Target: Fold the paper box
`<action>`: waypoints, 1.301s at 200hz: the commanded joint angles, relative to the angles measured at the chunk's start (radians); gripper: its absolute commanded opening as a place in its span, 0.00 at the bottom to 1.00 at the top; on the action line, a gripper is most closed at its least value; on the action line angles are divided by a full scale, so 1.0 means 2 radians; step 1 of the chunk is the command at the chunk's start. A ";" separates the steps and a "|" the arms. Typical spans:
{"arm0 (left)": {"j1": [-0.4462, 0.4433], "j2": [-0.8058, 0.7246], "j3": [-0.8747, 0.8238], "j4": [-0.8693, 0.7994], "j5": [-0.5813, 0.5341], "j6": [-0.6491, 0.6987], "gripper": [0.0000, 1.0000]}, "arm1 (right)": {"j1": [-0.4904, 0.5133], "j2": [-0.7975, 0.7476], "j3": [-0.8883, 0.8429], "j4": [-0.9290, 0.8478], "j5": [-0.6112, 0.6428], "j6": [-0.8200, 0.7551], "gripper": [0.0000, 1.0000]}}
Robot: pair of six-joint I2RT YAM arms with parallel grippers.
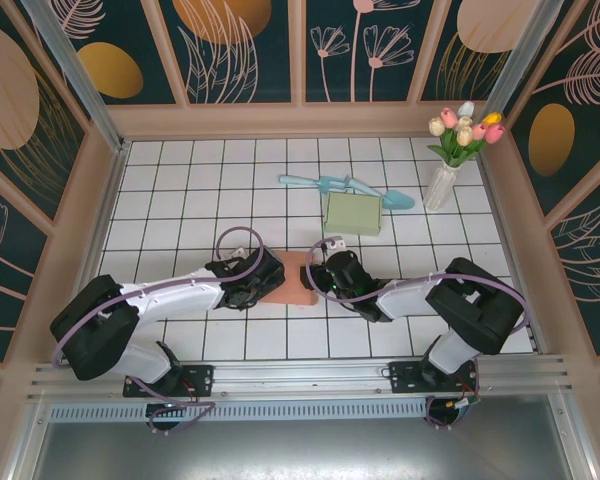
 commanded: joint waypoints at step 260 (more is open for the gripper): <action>-0.001 0.052 -0.028 0.024 -0.010 -0.019 0.77 | 0.022 -0.110 -0.039 -0.057 0.009 0.023 0.63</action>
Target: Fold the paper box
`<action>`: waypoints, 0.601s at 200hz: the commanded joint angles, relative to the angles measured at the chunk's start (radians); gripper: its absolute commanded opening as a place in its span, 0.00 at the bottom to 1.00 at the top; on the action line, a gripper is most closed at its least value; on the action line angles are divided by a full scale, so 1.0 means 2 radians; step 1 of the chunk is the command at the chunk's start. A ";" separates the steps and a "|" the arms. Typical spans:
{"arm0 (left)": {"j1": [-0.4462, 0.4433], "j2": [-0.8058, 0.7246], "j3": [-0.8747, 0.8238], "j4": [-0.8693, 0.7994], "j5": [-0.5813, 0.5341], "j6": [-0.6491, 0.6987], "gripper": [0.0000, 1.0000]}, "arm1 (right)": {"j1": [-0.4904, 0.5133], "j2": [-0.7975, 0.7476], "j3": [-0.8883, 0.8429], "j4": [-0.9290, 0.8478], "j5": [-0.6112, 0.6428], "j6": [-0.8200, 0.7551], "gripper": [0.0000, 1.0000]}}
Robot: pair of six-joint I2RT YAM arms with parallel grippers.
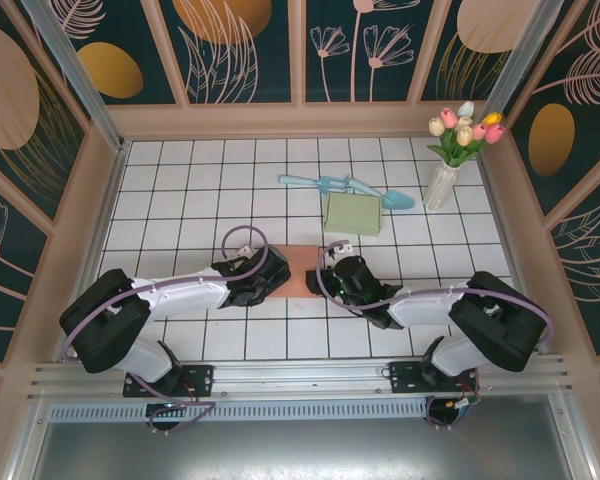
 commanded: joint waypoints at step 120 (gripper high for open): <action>0.000 0.018 -0.033 -0.041 -0.010 -0.004 0.77 | 0.077 -0.025 -0.033 -0.021 0.017 0.056 0.62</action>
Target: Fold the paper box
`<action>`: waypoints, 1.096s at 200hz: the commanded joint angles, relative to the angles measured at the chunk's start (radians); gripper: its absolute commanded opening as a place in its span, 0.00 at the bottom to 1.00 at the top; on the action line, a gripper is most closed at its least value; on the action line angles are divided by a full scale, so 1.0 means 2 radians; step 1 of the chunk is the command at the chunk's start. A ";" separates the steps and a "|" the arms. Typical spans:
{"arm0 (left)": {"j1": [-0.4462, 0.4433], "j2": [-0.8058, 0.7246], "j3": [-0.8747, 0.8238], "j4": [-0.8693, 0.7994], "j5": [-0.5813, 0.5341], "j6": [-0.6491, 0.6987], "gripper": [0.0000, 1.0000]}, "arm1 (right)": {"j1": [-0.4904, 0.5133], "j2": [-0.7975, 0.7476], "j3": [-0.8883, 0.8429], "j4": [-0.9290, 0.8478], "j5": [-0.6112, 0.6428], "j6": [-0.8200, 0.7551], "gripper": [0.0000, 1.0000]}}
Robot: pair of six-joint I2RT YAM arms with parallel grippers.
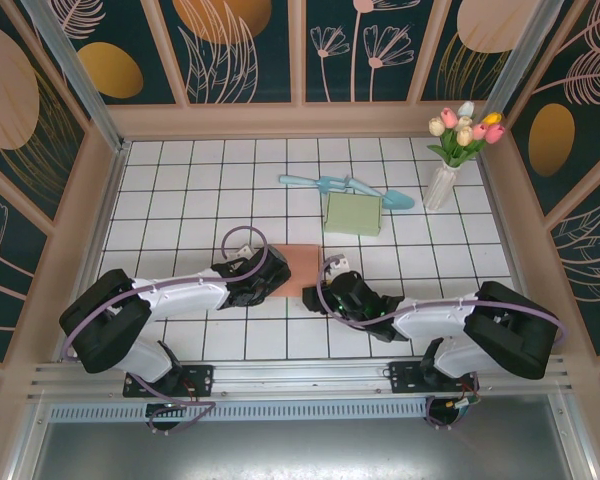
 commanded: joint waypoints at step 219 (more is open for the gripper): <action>0.000 0.020 -0.030 -0.058 -0.010 -0.003 0.76 | 0.016 0.037 -0.003 0.037 0.013 0.002 0.46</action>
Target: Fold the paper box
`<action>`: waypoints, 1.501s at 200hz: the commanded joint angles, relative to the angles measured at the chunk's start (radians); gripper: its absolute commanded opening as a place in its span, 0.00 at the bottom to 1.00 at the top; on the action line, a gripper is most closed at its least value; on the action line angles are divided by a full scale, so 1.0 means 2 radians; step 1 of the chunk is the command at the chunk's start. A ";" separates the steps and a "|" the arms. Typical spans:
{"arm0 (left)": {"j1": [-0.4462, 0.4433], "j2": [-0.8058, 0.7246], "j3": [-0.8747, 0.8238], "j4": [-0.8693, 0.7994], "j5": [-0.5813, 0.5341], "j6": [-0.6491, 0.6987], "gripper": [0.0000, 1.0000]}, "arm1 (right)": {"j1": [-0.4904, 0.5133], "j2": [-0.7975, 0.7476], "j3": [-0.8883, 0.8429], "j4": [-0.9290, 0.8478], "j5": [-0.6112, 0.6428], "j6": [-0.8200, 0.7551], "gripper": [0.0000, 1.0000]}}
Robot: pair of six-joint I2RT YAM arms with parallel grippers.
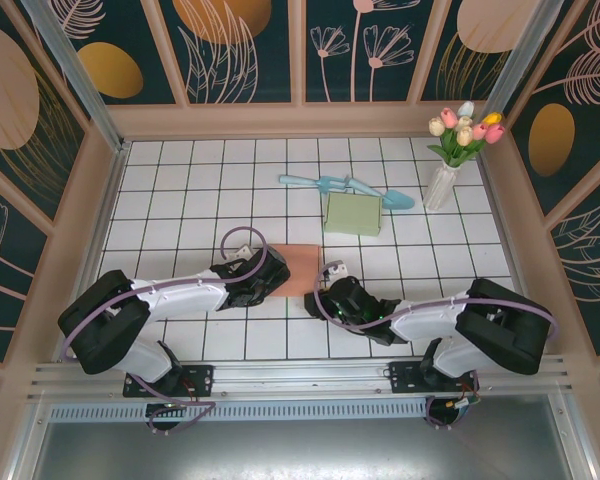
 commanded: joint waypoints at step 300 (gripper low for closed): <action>0.000 0.077 -0.028 0.013 0.029 0.046 0.70 | -0.041 0.163 0.049 0.113 0.111 -0.048 0.41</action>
